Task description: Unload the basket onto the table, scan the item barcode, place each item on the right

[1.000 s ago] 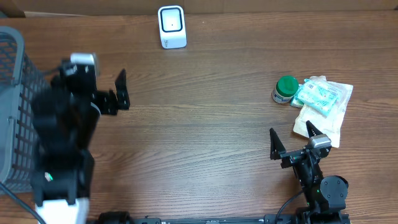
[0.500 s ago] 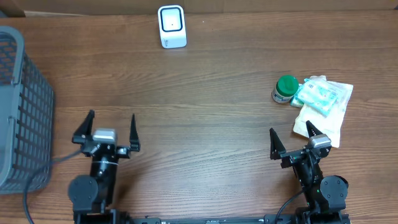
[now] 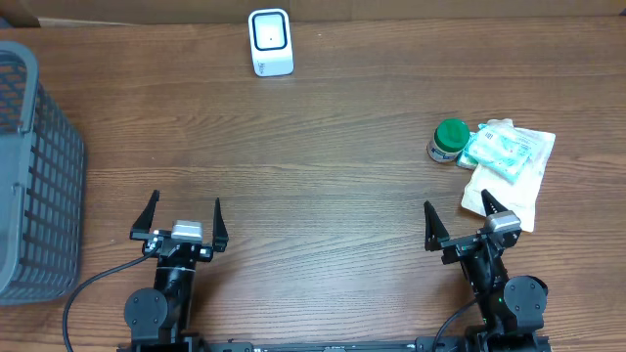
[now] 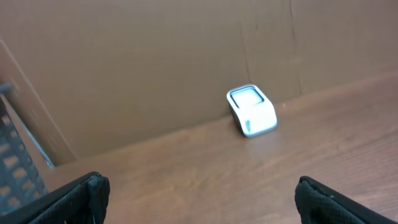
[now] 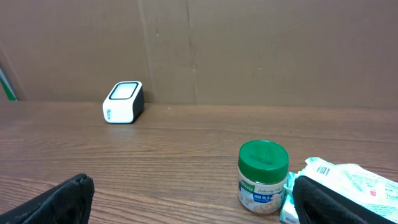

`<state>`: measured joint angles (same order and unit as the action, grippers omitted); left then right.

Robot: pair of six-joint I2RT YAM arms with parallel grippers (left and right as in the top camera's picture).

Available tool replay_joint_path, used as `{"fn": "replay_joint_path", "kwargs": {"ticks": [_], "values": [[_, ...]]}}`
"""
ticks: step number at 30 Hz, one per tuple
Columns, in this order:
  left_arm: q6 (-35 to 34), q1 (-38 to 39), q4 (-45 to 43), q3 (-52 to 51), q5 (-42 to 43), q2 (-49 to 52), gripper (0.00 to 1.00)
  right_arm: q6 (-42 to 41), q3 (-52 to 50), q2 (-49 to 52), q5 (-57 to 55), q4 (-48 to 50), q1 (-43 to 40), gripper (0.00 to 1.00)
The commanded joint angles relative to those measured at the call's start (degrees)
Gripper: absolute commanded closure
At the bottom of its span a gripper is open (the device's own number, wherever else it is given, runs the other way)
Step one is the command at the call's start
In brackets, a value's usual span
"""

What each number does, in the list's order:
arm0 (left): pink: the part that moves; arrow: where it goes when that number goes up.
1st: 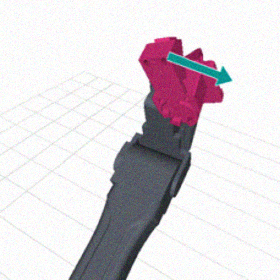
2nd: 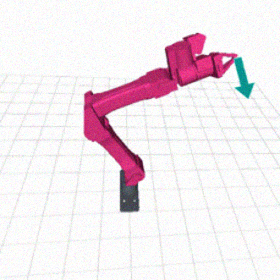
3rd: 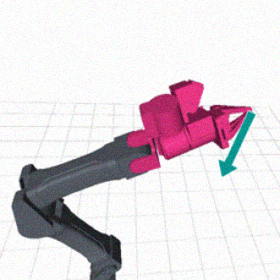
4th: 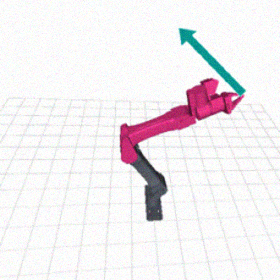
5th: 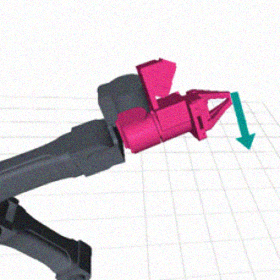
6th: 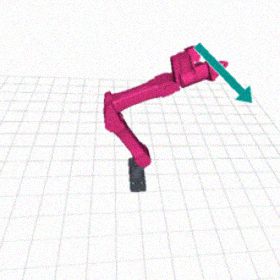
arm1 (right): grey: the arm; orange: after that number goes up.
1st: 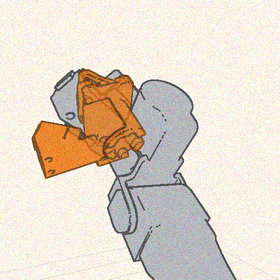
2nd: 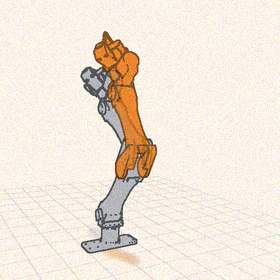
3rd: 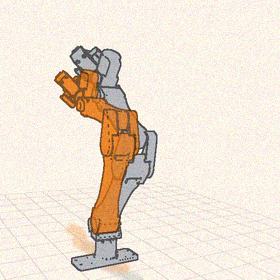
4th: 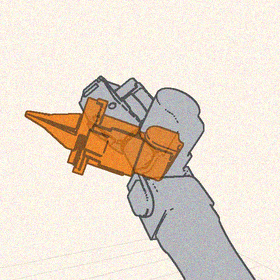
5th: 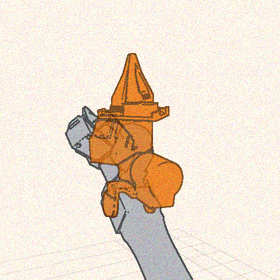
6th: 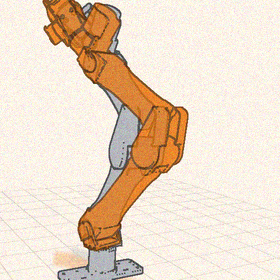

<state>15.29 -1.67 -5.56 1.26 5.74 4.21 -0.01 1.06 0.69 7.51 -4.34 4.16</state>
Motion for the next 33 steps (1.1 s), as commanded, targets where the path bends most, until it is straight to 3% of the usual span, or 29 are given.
{"fn": "replay_joint_path", "kwargs": {"ticks": [1,6,33], "values": [[1.49,0.2,3.08,-1.01,0.24,-3.21,0.01,-0.33,-0.61,-0.52,0.2,0.2,0.33,0.0],[1.38,0.22,9.73,-0.98,0.04,-4.02,0.01,-0.33,-0.61,-0.52,0.22,0.2,0.33,0.0],[1.01,0.22,9.49,-0.98,0.04,-4.0,0.0,-0.33,-0.61,-0.52,0.2,0.2,0.33,0.0]]}}
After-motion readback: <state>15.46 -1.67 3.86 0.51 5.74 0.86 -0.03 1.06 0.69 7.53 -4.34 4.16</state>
